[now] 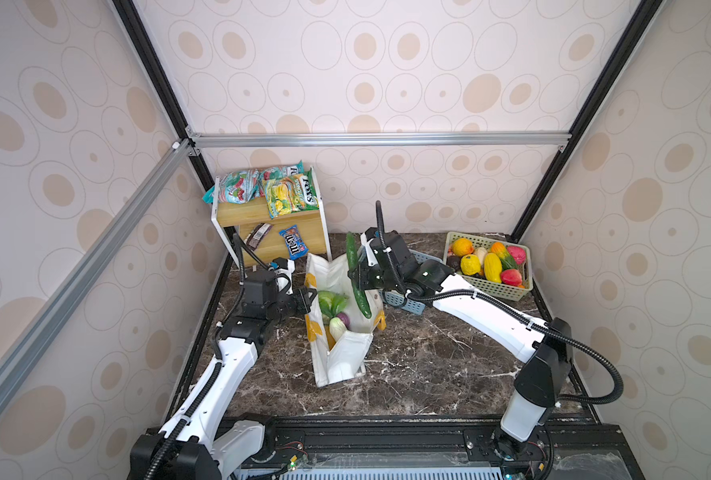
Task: Place the food into the grocery bag and tie it
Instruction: 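Carry the cucumber over the bag opening with the right gripper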
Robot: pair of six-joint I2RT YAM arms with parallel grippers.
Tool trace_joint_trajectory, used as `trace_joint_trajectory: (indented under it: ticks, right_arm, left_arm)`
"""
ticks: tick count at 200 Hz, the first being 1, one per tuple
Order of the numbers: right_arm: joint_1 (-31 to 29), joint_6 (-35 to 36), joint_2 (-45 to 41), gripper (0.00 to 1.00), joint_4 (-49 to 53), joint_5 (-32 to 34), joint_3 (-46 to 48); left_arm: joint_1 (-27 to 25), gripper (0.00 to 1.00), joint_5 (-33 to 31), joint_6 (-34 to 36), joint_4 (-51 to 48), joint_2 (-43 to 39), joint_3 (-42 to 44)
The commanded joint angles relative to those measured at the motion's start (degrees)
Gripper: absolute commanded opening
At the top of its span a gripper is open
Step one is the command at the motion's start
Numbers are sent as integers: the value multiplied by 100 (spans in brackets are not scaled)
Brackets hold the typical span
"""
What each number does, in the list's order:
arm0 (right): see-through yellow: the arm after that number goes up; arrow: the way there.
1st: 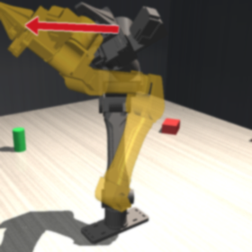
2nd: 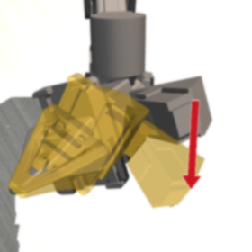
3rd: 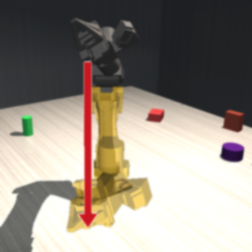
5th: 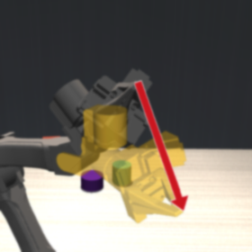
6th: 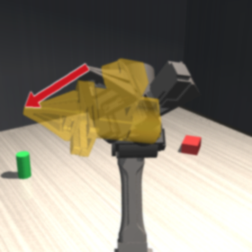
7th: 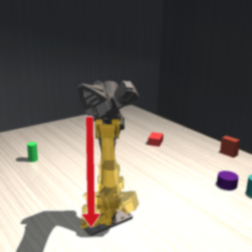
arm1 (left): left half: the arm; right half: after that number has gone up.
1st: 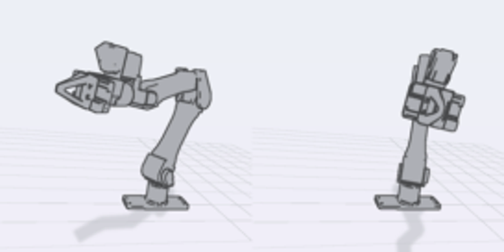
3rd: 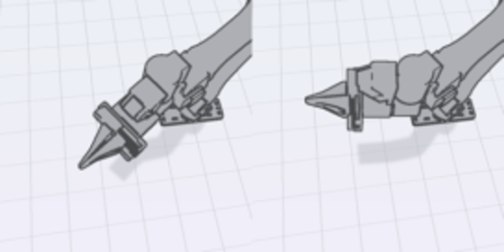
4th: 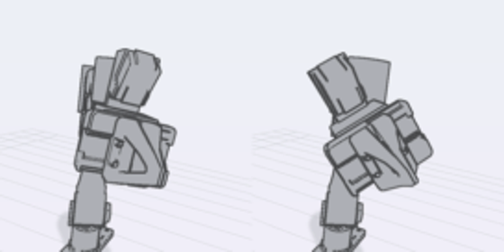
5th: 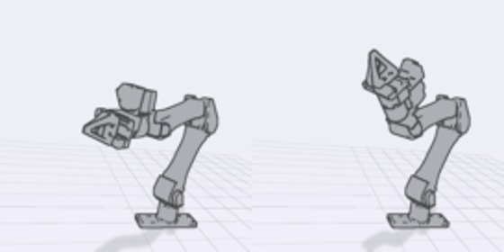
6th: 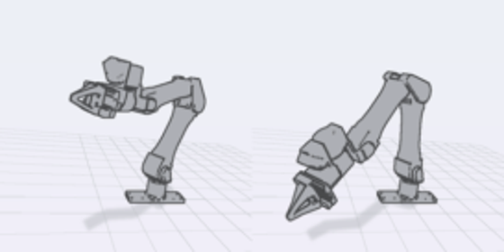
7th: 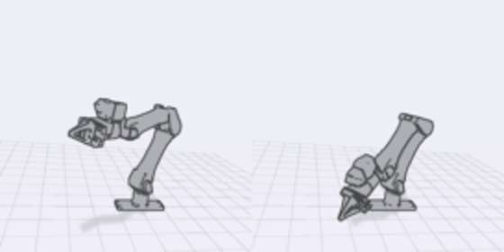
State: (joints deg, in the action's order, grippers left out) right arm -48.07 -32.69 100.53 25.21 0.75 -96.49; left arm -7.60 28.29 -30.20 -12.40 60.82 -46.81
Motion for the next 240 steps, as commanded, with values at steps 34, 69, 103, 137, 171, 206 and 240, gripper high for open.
trace_joint_trajectory:
  ticks: [34,69,103,137,171,206,240]
  right_arm:
    - [-359,553,-253,29,-701,346,508]
    - [-461,800,-227,30,-987,257,751]
    - [-534,1039,-218,30,-1274,84,973]
    - [-602,1076,-203,30,-1299,56,1104]
    - [-608,1077,-151,29,-1279,-74,1191]
    - [-644,992,-44,29,-1203,-75,1264]
    - [-663,918,92,29,-1212,-169,1293]
  left_arm:
    - [11,0,203,-66,331,-160,5]
    - [-18,0,185,-81,335,-141,-98]
    - [-14,0,168,-48,269,-106,-199]
    - [-14,0,167,-52,256,-62,-271]
    - [-22,0,158,-75,230,-52,-364]
    - [-25,0,112,-30,126,-35,-451]
    - [-23,0,123,-14,68,-52,-478]
